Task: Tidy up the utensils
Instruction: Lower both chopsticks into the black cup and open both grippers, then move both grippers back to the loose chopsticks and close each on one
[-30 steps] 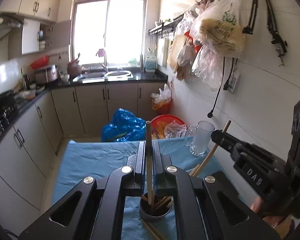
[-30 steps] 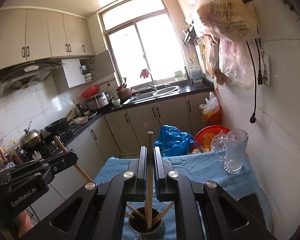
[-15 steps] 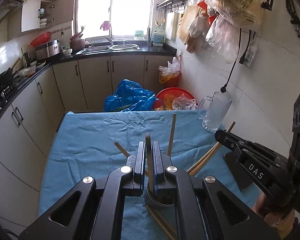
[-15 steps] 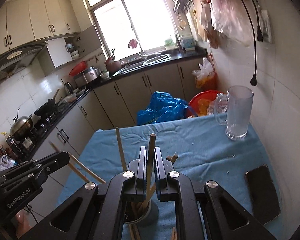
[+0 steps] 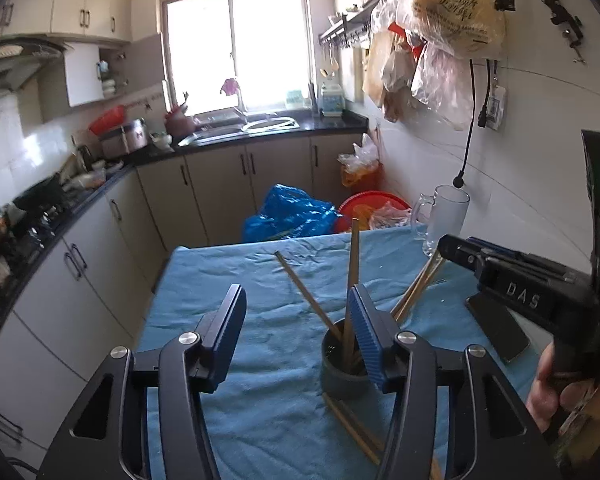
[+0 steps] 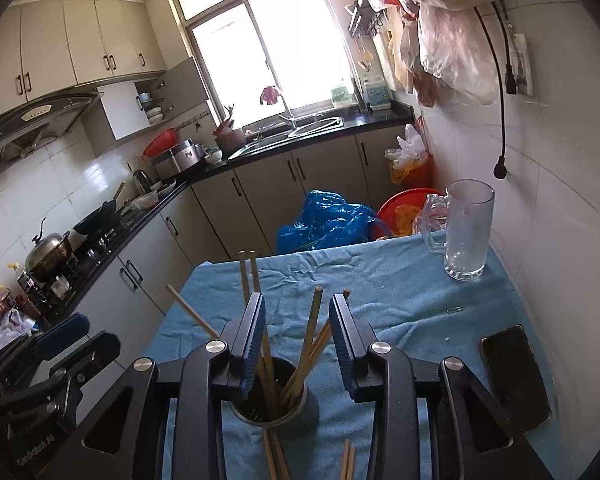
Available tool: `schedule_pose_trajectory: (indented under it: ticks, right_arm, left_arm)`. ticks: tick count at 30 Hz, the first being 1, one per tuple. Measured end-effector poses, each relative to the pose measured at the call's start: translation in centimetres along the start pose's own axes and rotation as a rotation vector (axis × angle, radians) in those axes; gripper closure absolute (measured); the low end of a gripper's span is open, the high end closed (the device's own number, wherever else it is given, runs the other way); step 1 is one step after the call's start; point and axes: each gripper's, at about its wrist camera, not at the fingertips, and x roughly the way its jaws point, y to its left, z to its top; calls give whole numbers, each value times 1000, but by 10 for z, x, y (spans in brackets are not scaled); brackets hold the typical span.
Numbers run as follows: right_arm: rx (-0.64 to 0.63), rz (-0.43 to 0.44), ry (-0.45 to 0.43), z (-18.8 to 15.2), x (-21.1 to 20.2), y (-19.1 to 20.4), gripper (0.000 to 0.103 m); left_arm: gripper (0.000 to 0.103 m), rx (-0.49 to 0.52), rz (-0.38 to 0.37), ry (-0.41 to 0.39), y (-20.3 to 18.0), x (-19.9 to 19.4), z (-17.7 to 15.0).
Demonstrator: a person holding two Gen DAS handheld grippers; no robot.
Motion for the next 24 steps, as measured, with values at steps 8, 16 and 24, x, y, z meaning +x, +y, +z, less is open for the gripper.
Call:
schedule_pose_trajectory:
  ticks: [8, 16, 24]
  right_arm:
    - [-29, -2, -28, -14, -46, 9, 61]
    - [-106, -32, -32, -38, -90, 14, 56]
    - [-124, -74, -30, -62, -129, 0, 54]
  left_arm:
    - [40, 37, 94, -87, -5, -51, -24]
    - [30, 18, 145, -155, -6, -99, -53]
    - [28, -6, 152, -175, -7, -129, -72]
